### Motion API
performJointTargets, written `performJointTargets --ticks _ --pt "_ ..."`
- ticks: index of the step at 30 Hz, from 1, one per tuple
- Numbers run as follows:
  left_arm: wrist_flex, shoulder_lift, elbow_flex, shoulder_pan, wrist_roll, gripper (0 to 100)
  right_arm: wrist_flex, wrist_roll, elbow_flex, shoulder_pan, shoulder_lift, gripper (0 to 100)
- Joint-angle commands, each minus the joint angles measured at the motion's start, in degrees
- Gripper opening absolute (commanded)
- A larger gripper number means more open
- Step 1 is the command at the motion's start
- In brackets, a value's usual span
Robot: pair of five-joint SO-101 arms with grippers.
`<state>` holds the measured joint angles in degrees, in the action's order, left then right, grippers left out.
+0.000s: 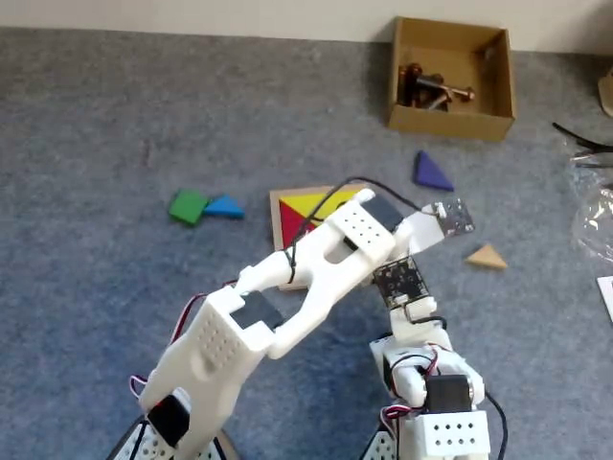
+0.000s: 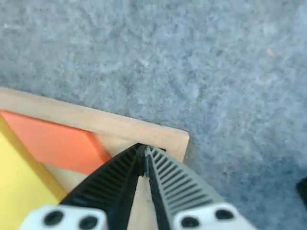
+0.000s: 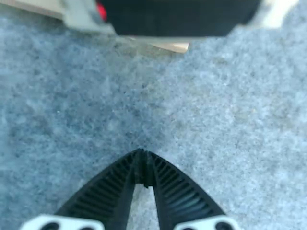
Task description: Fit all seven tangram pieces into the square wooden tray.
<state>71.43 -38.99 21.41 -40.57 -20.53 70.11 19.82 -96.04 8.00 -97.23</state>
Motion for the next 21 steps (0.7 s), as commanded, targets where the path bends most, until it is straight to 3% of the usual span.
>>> performJointTargets --ticks 1,7,13,21 --pt "-1.1 0.4 2.3 2.0 -3.8 0 -1.7 -0.1 -6.8 0.4 -0.7 0.5" --pt "-1.2 0.5 2.3 3.4 -4.0 0 -1.7 -0.1 -6.8 0.4 -0.7 0.5" --pt "-1.4 0.4 2.3 4.5 -10.5 0 -1.7 -0.1 -6.8 0.4 -0.7 0.5" --pt "-6.0 0.4 2.2 6.7 -10.7 0 -1.7 -0.1 -6.8 0.4 -0.7 0.5"
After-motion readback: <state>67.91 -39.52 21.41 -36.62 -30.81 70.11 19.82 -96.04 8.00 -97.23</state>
